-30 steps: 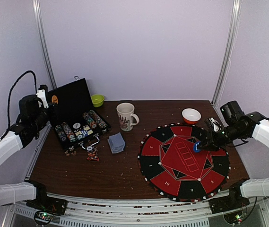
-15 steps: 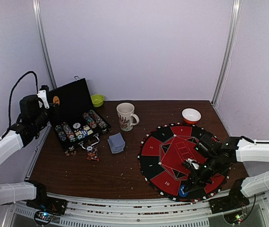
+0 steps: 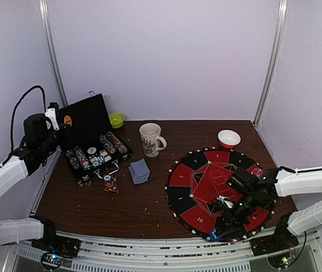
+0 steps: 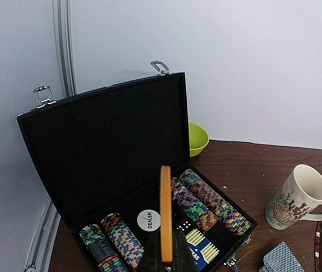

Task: Distribute texas hold em gaming equipment
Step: Place the small blind button at position10.

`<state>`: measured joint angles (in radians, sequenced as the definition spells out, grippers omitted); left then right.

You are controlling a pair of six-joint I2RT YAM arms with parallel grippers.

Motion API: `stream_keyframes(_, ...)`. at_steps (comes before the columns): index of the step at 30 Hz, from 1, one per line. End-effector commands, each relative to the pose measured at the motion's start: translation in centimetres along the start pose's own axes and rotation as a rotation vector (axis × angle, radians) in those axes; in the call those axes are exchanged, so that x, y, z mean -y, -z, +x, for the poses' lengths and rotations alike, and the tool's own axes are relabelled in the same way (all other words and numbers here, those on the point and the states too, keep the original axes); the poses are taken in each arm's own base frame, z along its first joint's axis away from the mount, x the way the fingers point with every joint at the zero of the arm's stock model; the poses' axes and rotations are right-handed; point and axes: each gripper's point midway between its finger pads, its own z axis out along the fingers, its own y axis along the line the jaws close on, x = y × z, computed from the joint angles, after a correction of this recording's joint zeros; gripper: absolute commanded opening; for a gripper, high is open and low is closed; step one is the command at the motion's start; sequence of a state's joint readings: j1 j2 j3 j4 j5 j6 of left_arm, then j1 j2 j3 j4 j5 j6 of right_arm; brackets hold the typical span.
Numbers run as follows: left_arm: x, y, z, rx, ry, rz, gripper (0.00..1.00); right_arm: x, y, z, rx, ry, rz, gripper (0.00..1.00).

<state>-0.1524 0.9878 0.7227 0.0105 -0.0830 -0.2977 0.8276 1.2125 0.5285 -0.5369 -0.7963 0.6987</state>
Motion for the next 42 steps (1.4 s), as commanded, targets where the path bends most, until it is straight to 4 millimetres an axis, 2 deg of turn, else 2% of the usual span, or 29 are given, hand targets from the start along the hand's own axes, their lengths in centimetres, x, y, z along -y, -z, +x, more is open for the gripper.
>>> stream_keyframes(1, 0.2, 0.0, -1.6, 0.057, 0.016, 0.021, 0.0, -1.1, -0.2, -1.0, 0.01, 0.058, -0.02, 0.0)
stream_keyframes(7, 0.2, 0.1, -1.7, 0.061, 0.02, 0.024, 0.0, -5.2, -0.1, -4.6, 0.1, 0.162, -0.1, 0.0)
stream_keyframes(13, 0.3, 0.1, -1.8, 0.062, 0.02, 0.032, 0.0, -6.4, -2.3, -7.3, 0.123, 0.199, -0.097, 0.0)
stream_keyframes(19, 0.3, 0.2, -1.9, 0.064, 0.021, 0.035, 0.0, -8.5, -3.9, -9.3, 0.116, 0.275, -0.122, 0.0)
stream_keyframes(22, 0.4, 0.2, -1.8, 0.063, 0.022, 0.043, 0.0, -7.6, -5.0, -9.5, 0.086, 0.27, -0.104, 0.0)
stream_keyframes(27, 0.4, 0.2, -1.9, 0.065, 0.023, 0.044, 0.0, -4.6, -6.2, -8.3, 0.008, 0.232, -0.016, 0.01)
stream_keyframes(30, 0.3, 0.2, -1.9, 0.065, 0.024, 0.043, 0.0, -3.7, -5.6, -8.2, 0.013, 0.242, 0.056, 0.15)
stream_keyframes(32, 0.3, 0.2, -1.9, 0.064, 0.025, 0.045, 0.0, -3.4, -5.1, -8.3, 0.017, 0.241, 0.102, 0.32)
stream_keyframes(35, 0.5, 0.1, -1.8, 0.06, 0.024, 0.052, 0.0, -2.5, -3.6, -9.1, 0.036, 0.267, 0.248, 0.45)
stream_keyframes(39, 0.6, 0.1, -1.8, 0.058, 0.026, 0.059, 0.0, -2.9, 0.6, -11.2, 0.128, 0.319, 0.453, 0.56)
stream_keyframes(42, 1.3, 0.2, -2.1, 0.068, 0.019, 0.102, 0.0, -4.6, 4.6, -13.2, 0.234, 0.371, 0.574, 0.6)
